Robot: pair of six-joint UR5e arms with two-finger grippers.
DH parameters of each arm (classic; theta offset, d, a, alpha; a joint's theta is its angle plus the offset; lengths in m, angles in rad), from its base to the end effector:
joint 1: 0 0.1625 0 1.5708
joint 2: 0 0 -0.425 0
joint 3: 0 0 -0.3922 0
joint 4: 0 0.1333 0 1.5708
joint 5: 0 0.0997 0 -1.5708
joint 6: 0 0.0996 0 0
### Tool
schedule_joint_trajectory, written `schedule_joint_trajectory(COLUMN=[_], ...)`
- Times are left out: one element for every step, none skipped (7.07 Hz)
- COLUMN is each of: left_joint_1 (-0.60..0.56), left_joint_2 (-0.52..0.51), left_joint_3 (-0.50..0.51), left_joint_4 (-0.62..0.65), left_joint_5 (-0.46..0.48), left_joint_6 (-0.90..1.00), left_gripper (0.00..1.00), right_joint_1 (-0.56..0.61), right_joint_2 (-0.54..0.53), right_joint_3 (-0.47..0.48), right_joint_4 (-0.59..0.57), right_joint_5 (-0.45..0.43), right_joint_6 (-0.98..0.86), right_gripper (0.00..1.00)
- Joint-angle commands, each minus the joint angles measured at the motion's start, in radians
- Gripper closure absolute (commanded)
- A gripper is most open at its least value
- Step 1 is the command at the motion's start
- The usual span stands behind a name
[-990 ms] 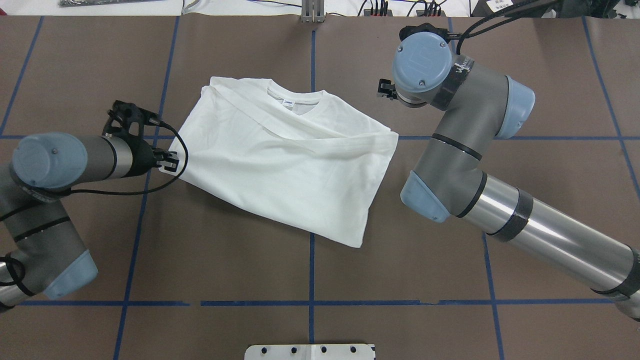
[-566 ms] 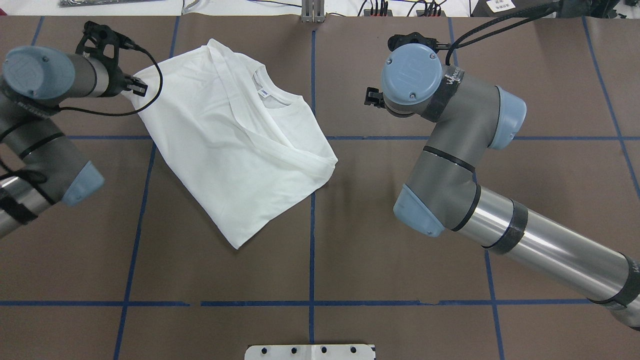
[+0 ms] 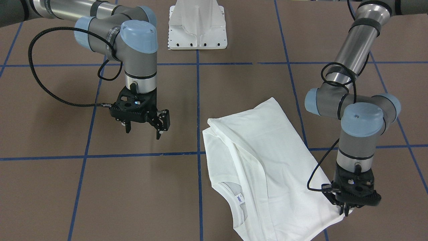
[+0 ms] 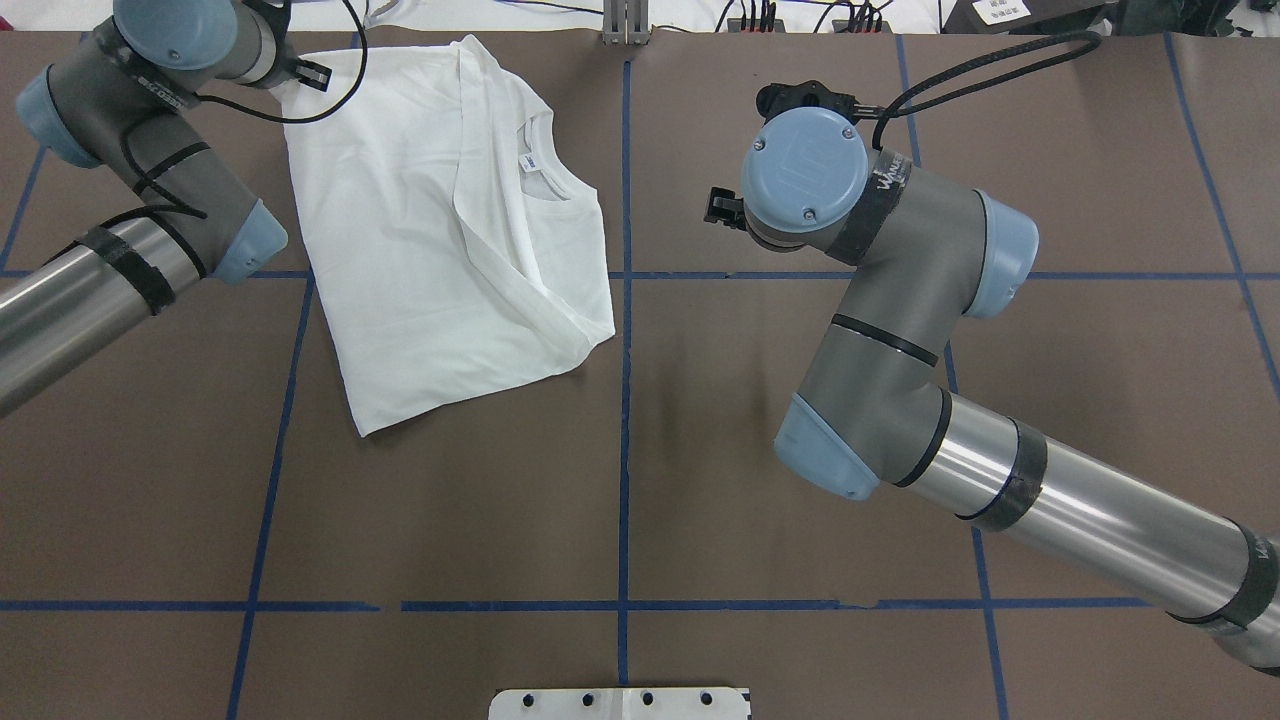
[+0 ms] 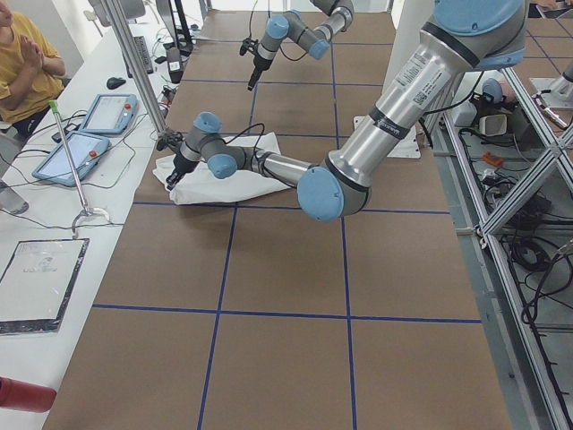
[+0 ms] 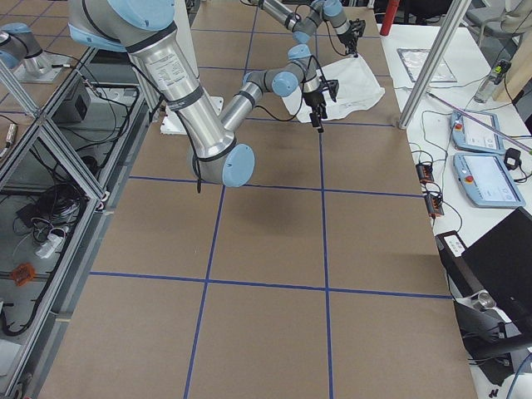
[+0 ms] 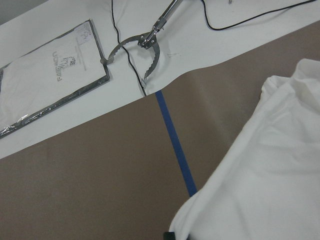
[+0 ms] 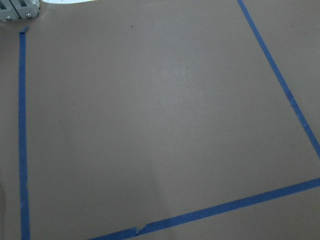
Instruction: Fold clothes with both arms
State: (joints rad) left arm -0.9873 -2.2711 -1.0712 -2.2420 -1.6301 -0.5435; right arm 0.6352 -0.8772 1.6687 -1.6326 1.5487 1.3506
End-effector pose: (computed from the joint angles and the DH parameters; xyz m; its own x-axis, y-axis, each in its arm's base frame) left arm 0.3336 -0.7366 0.3969 0.8749 0.2255 -0.4285 0.1145 0.7635 0.6355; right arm -0.4734 -0.5173 0.2180 0.7177 0.2577 0.6469 -0.4594 0.8734 0.1617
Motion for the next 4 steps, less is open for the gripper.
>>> schedule_joint_trajectory(left_joint_1=[-0.03,-0.03,-0.031,-0.031], left_joint_2=[0.04,0.103,0.154,0.172], left_joint_3=[-0.054,-0.134,-0.201,-0.222], left_joint_4=[-0.044,-0.044,-0.044,-0.044], left_joint_5=[-0.148,-0.165,-0.168,-0.168], left_joint_6=[0.011,0.011,0.01,0.004], left_gripper=[0.0,0.0,0.0,0.0], right_joint_1=[-0.029,-0.049,-0.074,-0.095], right_joint_2=[0.059,0.125,0.192,0.28], right_joint_3=[-0.032,-0.117,-0.277,-0.464], right_joint_4=[-0.001,0.025,0.172,0.271], right_joint_5=[-0.005,-0.013,-0.057,-0.143], right_joint_6=[0.143,0.259,0.369,0.405], right_gripper=[0.0,0.0,0.01,0.02])
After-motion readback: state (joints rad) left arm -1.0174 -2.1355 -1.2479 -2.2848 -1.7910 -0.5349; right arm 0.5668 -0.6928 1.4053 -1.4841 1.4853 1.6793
